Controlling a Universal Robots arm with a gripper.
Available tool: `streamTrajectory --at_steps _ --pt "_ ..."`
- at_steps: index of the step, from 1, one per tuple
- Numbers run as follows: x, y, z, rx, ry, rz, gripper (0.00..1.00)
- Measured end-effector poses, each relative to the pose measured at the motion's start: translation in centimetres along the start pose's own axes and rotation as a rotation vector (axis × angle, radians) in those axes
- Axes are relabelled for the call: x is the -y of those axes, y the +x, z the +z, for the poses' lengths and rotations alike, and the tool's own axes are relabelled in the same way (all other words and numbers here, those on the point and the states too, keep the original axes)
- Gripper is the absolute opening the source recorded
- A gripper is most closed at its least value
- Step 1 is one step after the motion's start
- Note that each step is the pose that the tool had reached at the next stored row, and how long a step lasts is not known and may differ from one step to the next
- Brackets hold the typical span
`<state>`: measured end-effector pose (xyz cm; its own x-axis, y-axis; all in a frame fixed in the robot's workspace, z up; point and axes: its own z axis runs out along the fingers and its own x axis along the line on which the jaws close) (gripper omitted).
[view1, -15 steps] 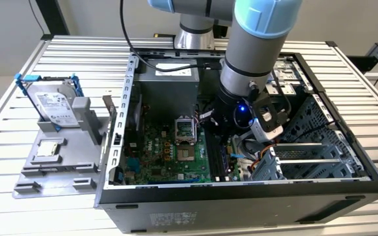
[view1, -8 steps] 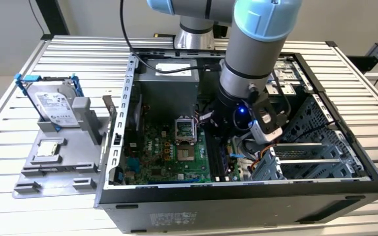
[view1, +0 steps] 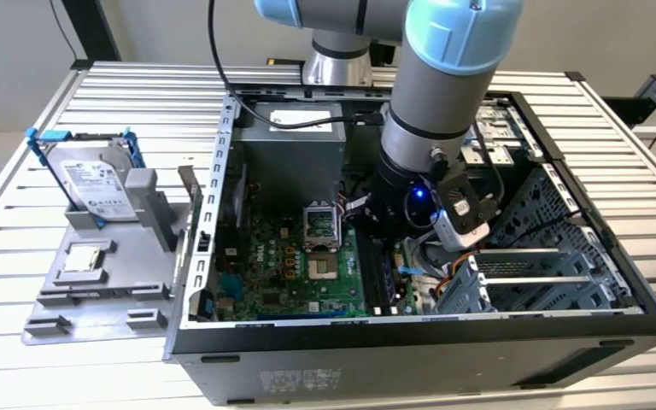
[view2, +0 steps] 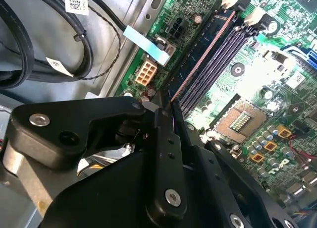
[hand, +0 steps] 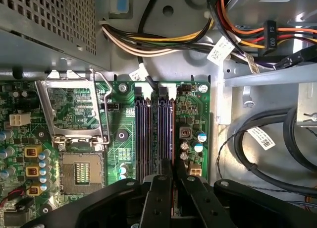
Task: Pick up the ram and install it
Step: 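Insert the ram into the slot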
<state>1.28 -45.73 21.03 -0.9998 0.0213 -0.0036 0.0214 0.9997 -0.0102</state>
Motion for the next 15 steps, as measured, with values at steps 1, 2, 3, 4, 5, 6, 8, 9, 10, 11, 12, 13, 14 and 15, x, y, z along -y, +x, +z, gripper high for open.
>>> streamTrajectory --at_steps 1,2,3,4,5,6,8,9,10,11,12,13,14,15 --pt "0.00 0.00 0.01 0.0001 0.0000 0.000 0.00" --pt "0.00 0.00 0.02 0.0000 -0.0001 0.000 0.00" --pt "0.00 0.00 0.03 0.0001 -0.0002 0.000 0.00" --pt "0.00 0.00 0.03 0.0000 -0.0002 0.000 0.00" --pt "0.00 0.00 0.04 0.0000 -0.0001 0.000 0.00" --pt "0.00 0.00 0.04 0.0000 -0.0001 0.000 0.00" --pt "0.00 0.00 0.06 0.0001 -0.0001 0.000 0.00" --pt "0.00 0.00 0.07 0.0000 -0.0002 0.000 0.00" --pt "0.00 0.00 0.07 0.0001 -0.0002 0.000 0.00" --pt "0.00 0.00 0.08 0.0001 -0.0002 0.000 0.00" --pt "0.00 0.00 0.08 0.0001 -0.0001 0.000 0.00" --pt "0.00 0.00 0.09 0.0000 -0.0001 0.000 0.00" --pt "0.00 0.00 0.09 0.0001 -0.0001 0.000 0.00" --pt "0.00 0.00 0.10 0.0000 -0.0001 0.000 0.00"
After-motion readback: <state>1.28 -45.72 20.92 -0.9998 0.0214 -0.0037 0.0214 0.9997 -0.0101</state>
